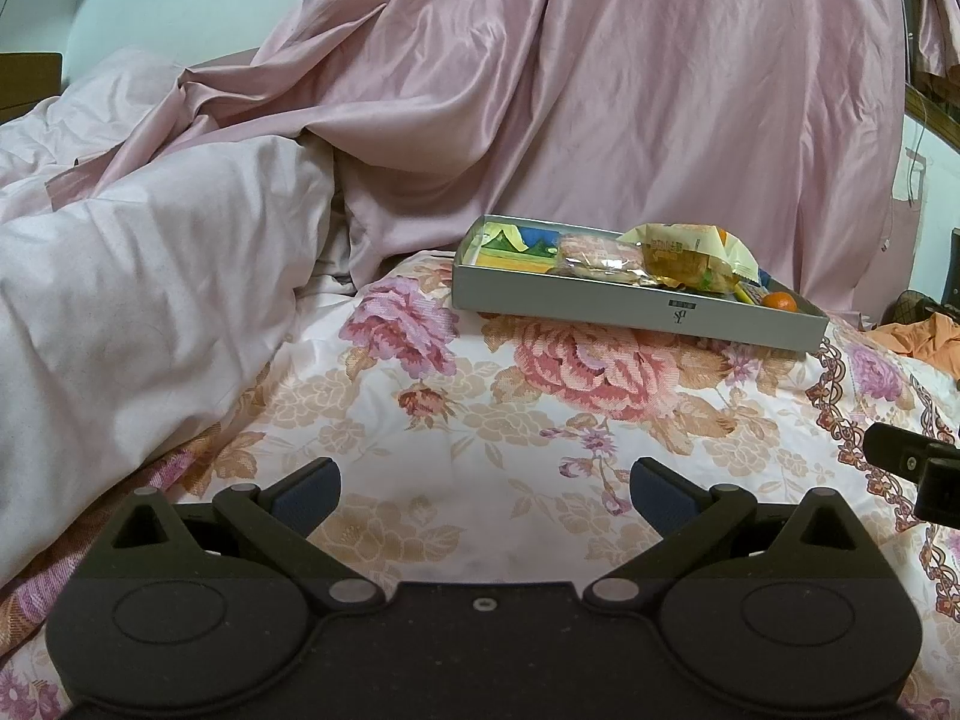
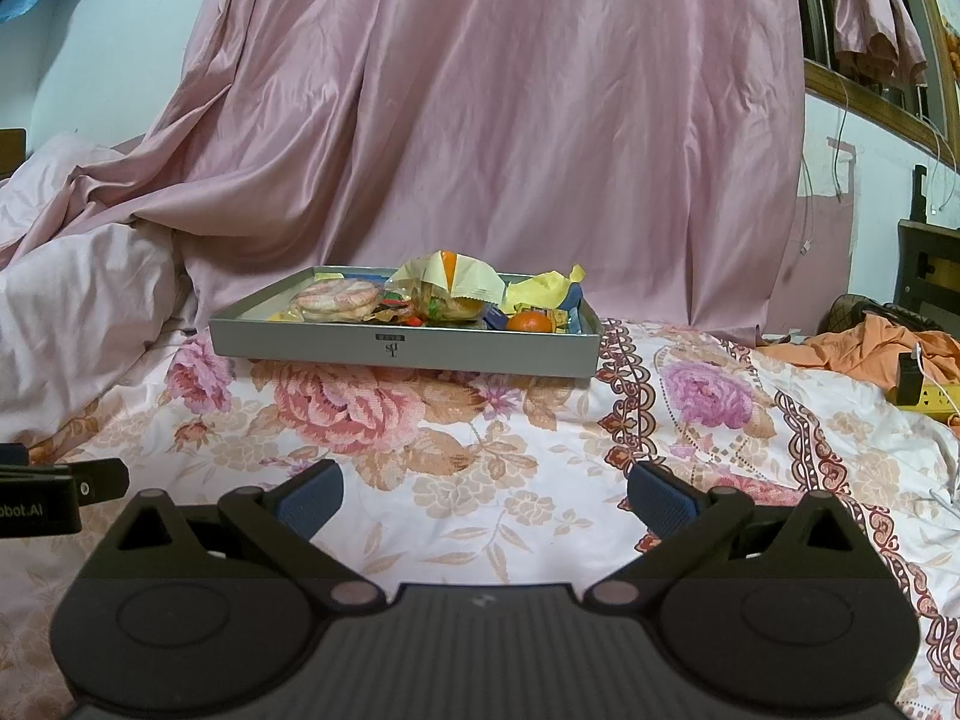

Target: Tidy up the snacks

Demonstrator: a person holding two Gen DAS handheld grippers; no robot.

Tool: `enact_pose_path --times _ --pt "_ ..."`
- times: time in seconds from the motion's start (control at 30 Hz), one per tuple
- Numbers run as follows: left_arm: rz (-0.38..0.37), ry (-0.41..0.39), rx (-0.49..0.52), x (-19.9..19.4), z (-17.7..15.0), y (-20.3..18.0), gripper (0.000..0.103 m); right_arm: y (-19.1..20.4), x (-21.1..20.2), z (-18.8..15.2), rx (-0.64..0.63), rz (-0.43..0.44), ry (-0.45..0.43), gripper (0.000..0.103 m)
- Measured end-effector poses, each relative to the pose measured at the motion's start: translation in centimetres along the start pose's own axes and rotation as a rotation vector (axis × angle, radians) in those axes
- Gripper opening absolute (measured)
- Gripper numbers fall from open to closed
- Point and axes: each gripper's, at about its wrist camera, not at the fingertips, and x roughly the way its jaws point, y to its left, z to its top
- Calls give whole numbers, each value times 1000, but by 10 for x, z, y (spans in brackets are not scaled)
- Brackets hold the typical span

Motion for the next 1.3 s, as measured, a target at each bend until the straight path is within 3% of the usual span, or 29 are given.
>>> enact_pose_path --times 0.97,1.3 --pt "1 4 4 0 -1 -1 102 3 -1 -4 6 3 16 103" --pt "12 82 11 2 1 -6 102 4 -1 -4 6 7 26 103"
